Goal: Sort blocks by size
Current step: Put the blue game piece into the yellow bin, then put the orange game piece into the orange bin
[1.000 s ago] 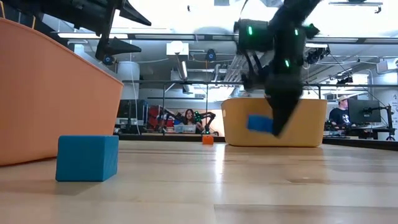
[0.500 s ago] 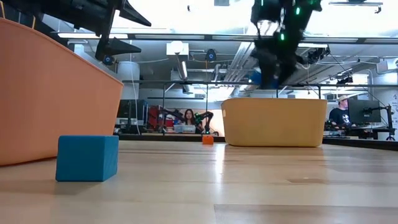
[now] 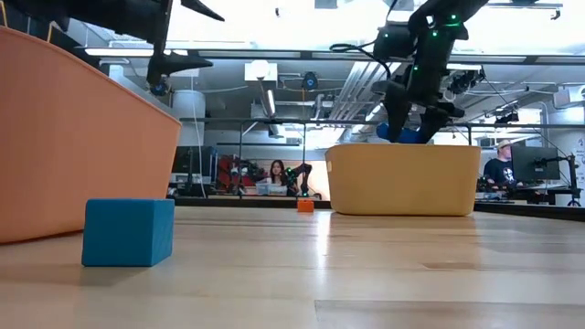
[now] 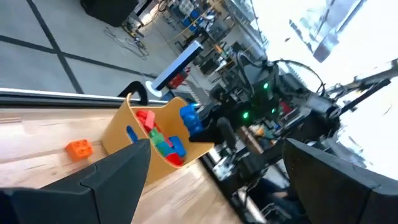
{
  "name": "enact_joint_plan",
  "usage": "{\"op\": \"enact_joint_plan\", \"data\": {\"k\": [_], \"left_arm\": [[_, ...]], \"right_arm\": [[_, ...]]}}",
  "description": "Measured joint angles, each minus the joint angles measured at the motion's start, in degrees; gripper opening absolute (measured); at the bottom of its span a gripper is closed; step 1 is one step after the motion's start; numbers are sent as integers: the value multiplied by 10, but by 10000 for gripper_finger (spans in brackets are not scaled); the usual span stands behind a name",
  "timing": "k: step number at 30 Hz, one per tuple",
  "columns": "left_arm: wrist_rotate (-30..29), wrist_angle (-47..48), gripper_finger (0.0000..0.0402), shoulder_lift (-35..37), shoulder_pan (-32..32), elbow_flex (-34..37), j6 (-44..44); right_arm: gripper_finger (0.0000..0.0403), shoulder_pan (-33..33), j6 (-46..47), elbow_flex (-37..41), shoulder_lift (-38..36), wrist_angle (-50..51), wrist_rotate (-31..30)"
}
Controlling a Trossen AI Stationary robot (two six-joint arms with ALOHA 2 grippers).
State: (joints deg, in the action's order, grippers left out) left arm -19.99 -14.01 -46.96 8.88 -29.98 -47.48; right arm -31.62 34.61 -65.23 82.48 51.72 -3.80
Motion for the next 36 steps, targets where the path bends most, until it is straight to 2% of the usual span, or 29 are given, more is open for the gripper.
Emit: {"op": "enact_joint_plan", "data": {"k": [3, 6, 14, 17, 20, 22, 24, 27, 29, 33, 36], "left_arm": [[16, 0, 351, -18, 21, -13, -9], [60, 3, 351, -53, 50, -46, -1], [175, 7, 351, -209, 115, -180, 84], [217, 10, 351, -271, 126, -228, 103], [252, 14, 351, -322, 129, -264, 118], [258, 28, 351, -350, 129, -284, 126], [259, 39, 351, -373, 129, -297, 136], [259, 40, 351, -400, 130, -306, 146], [259, 40, 351, -413, 131, -311, 149], [261, 39, 351, -431, 134, -315, 147], [260, 39, 351, -440, 138, -315, 144]], "right_arm": [[294, -3, -37, -7, 0, 4, 17], [294, -8, -47, -13, 0, 6, 22], [294, -10, -38, -15, 0, -7, 18], [294, -10, -56, -15, 0, -24, 2], [294, -10, -83, -15, 0, -24, 12], [294, -7, -96, -15, 0, -12, 10], [302, -3, -104, -15, 0, 5, -16], [324, -1, -104, -15, 0, 37, -66], [342, -1, -104, -15, 0, 45, -77], [375, -1, -104, -15, 0, 45, -78], [388, -2, -96, -15, 0, 45, -37]]}}
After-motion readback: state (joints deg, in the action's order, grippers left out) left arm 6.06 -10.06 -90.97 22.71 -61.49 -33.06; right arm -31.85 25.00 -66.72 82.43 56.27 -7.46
